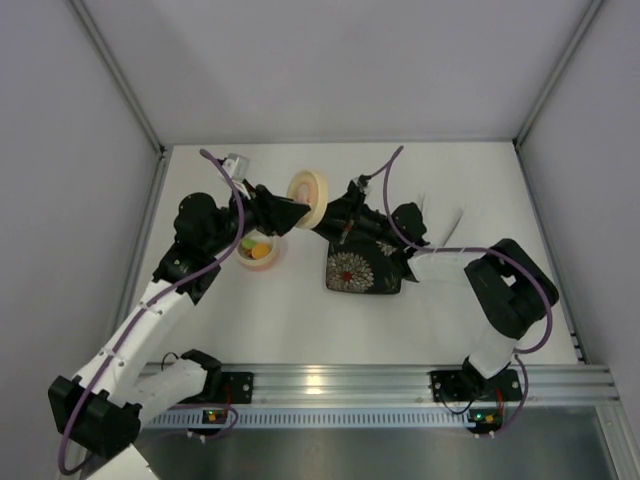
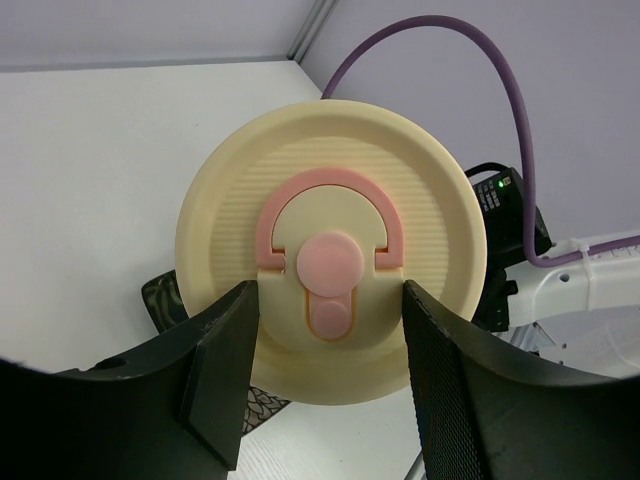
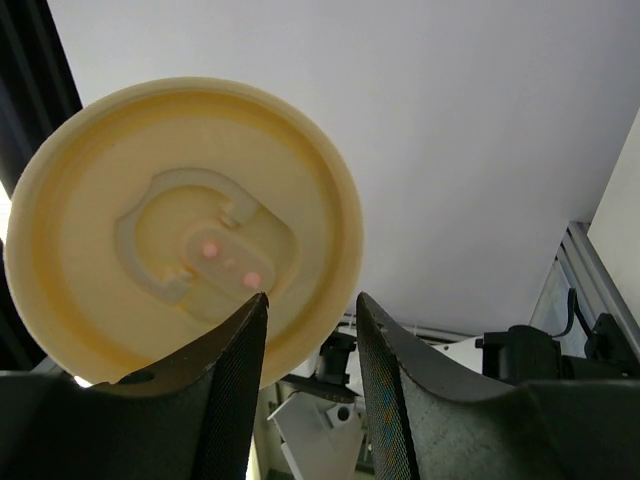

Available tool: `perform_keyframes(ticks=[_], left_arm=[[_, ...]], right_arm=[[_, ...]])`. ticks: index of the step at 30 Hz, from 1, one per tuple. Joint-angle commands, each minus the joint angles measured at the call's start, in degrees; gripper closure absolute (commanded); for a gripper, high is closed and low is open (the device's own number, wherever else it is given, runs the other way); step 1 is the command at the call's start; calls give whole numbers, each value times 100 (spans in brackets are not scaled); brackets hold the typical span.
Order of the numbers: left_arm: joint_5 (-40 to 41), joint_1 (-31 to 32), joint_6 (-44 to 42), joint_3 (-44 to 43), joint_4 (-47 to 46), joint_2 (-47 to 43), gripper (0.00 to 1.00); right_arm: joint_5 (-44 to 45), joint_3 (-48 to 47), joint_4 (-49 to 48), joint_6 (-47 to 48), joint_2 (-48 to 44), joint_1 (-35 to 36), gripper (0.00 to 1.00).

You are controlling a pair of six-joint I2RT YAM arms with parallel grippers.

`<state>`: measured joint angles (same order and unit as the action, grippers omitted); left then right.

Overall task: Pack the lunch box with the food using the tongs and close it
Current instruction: Pick up the box lid from the center of the board, then close the box lid on the packing box.

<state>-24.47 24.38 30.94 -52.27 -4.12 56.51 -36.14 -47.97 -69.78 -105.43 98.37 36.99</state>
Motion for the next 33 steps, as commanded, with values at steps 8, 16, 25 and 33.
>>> perform_keyframes(ticks=[8,16,25,33], left_arm=[[407,14,-140,-292,95,-246,100],[1917,14,-343,-924,1516,-80,100],[3904,14,-317,-1119,2416,676,100],[4512,14,-97,-1005,2671,1528,100]], right_arm=[[546,516,1483,1181,-1038,-332,60],[1082,832,3776,2647,-2075,-640,60],[2189,675,6246,4415,-3359,-720,61],[2287,683,6934,5005,-3904,-720,61]])
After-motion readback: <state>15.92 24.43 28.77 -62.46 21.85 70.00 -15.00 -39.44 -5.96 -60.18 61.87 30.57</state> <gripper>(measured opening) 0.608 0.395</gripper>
